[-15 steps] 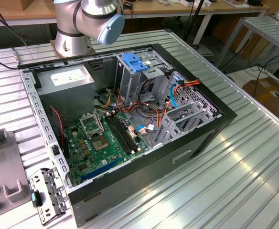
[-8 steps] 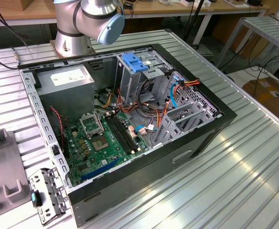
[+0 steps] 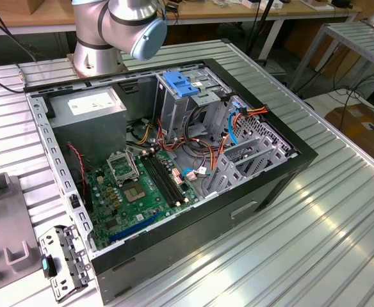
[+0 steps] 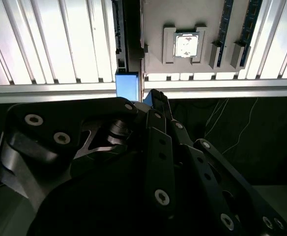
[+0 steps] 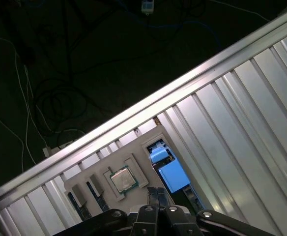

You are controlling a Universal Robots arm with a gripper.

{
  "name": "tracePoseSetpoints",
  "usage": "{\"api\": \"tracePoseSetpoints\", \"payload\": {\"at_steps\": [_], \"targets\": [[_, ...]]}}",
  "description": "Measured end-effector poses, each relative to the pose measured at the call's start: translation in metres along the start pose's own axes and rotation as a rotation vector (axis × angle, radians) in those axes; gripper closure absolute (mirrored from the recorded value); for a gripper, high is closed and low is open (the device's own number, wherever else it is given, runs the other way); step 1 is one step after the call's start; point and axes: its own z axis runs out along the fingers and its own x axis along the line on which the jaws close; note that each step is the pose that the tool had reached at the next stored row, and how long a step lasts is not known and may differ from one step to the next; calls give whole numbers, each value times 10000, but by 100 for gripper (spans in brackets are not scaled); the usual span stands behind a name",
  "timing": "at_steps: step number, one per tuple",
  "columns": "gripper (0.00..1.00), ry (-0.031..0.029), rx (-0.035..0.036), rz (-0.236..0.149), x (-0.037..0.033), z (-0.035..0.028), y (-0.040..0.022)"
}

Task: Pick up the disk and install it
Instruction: 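Pick up the disk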

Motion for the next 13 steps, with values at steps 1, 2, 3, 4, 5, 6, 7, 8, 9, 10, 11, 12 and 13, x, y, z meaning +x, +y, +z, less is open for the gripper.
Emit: {"api": "tracePoseSetpoints", "payload": {"at_steps": [1,2,3,4,5,6,7,8,9,10,11,12,13], "targets": [[89,-1,1,-6,0,0,0],[89,-1,2,-12,0,0,0],[89,-1,2,-16,0,0,0],[89,-1,3,-22,0,0,0],[89,-1,4,-27,0,0,0],[89,-1,5,-34,0,0,0],[89,-1,6,-40,0,0,0],[89,-1,7,-49,0,0,0],[89,-2,8,-53,0,0,0],[89,-2,9,-59,0,1,0],[89,-2,9,-65,0,0,0],[89,-2,10,-70,0,0,0],[89,-2,11,-78,0,0,0]]}}
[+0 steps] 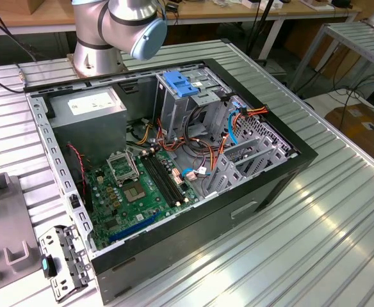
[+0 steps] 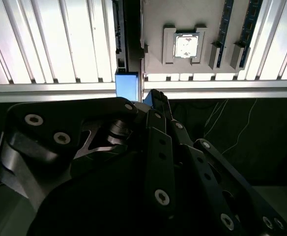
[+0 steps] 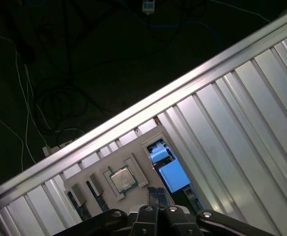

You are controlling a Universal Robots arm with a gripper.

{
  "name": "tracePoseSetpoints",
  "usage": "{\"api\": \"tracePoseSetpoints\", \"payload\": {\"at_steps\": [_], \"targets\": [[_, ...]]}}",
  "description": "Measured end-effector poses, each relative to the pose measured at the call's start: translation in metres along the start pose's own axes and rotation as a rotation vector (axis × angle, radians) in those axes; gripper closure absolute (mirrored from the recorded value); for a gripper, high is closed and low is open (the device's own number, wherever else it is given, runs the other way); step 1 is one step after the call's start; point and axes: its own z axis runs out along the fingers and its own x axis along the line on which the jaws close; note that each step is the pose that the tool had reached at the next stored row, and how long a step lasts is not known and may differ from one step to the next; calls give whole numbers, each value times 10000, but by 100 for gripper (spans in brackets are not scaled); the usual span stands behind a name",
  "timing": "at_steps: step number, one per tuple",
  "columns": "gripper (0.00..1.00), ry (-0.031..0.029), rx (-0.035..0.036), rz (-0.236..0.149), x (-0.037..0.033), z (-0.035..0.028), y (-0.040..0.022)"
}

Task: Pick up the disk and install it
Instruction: 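Pick up the disk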

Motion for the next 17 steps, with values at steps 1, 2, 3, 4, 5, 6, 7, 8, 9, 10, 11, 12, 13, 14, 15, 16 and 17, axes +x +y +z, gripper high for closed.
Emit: {"api": "tracePoseSetpoints", "payload": {"at_steps": [1,2,3,4,5,6,7,8,9,10,11,12,13,14,15,16,17], "targets": [[89,1,0,-6,0,0,0],[89,1,2,-38,0,0,0],[89,4,6,-103,0,0,0],[89,6,11,-187,0,0,0],[89,9,17,-292,0,1,0],[89,9,24,-361,0,2,0],[89,7,39,-477,0,3,0],[89,-2,68,-596,0,3,1],[89,-31,124,-658,0,4,1],[89,-66,190,-710,0,5,1],[89,-112,282,-778,0,4,0],[89,-156,365,-827,-1,5,0],[89,-202,455,-874,0,5,0],[89,-244,534,-907,-1,5,0],[89,-265,575,-920,-1,4,-1],[89,-269,582,-925,-1,4,-1],[89,-269,582,-925,-1,4,-1]]}}
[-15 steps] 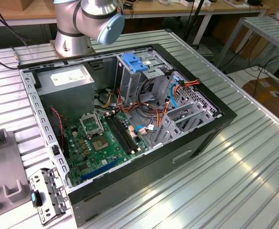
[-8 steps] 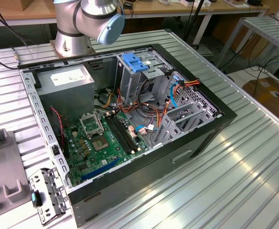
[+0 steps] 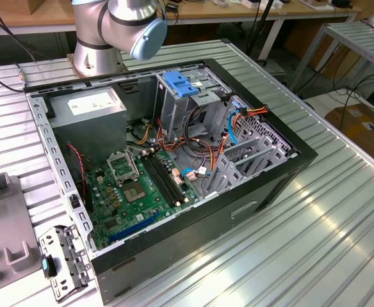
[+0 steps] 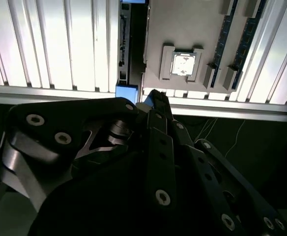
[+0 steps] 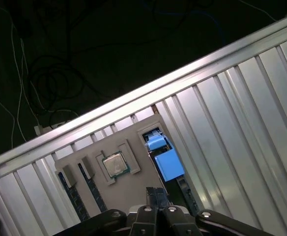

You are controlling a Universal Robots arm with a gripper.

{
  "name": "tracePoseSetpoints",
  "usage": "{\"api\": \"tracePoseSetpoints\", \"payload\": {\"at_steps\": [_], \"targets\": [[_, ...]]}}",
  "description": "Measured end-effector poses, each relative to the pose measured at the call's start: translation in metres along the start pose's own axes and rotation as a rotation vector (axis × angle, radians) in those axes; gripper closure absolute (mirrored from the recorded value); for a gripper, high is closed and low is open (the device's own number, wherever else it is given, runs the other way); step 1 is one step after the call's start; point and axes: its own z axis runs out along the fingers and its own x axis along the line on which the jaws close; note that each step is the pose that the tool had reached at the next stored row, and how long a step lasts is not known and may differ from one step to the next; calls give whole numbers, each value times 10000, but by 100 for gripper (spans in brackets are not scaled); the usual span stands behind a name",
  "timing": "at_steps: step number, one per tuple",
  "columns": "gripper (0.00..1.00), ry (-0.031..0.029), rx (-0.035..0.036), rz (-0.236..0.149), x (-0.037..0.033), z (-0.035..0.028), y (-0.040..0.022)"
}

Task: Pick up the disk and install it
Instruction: 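Pick up the disk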

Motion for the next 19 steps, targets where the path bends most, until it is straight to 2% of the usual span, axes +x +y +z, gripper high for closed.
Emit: {"api": "tracePoseSetpoints", "payload": {"at_steps": [6,8,9,10,11,12,15,19], "targets": [[89,-3,12,-3,1,0,1],[89,-68,145,-33,1,1,3],[89,-138,287,-102,1,1,2],[89,-182,379,-134,1,3,3],[89,-207,429,-164,1,6,3],[89,-219,434,-235,1,10,3],[89,-296,426,-864,0,30,5],[89,-323,436,-1430,-3,64,10]]}}
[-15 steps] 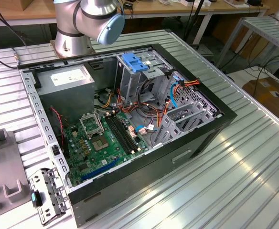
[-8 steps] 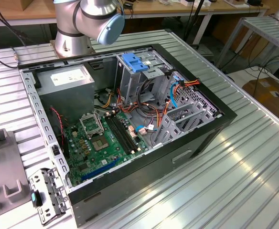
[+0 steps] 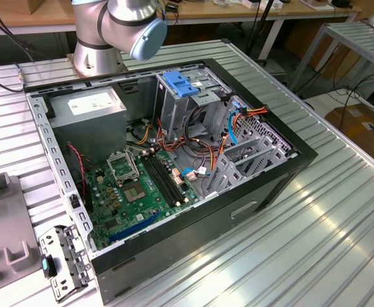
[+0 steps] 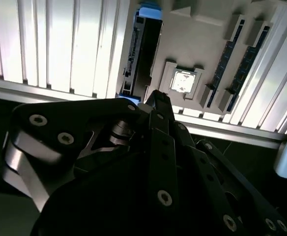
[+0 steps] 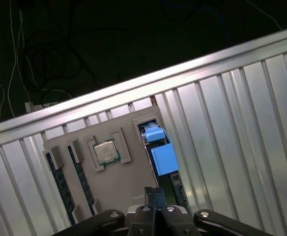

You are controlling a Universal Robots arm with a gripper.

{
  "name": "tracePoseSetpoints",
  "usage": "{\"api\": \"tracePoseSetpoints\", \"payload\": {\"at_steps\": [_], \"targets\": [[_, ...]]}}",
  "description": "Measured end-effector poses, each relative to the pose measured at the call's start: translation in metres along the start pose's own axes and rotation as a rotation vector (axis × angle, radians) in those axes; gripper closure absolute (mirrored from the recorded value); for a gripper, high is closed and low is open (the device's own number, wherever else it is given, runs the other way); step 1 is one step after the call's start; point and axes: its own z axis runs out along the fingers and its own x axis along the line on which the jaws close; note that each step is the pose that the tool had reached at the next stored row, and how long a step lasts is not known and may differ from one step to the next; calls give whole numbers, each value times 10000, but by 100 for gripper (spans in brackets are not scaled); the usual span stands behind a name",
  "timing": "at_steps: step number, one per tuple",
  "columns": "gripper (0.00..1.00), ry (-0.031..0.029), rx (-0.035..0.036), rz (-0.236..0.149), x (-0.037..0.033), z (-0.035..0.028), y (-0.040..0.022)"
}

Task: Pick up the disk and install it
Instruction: 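Pick up the disk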

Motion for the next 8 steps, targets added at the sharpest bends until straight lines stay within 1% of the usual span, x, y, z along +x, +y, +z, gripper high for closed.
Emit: {"api": "tracePoseSetpoints", "payload": {"at_steps": [3,4,6,8], "targets": [[89,-24,2,-352,0,40,14],[89,-27,0,-437,2,41,21],[89,-31,3,-458,16,40,67],[89,-30,2,-459,25,37,95]]}}
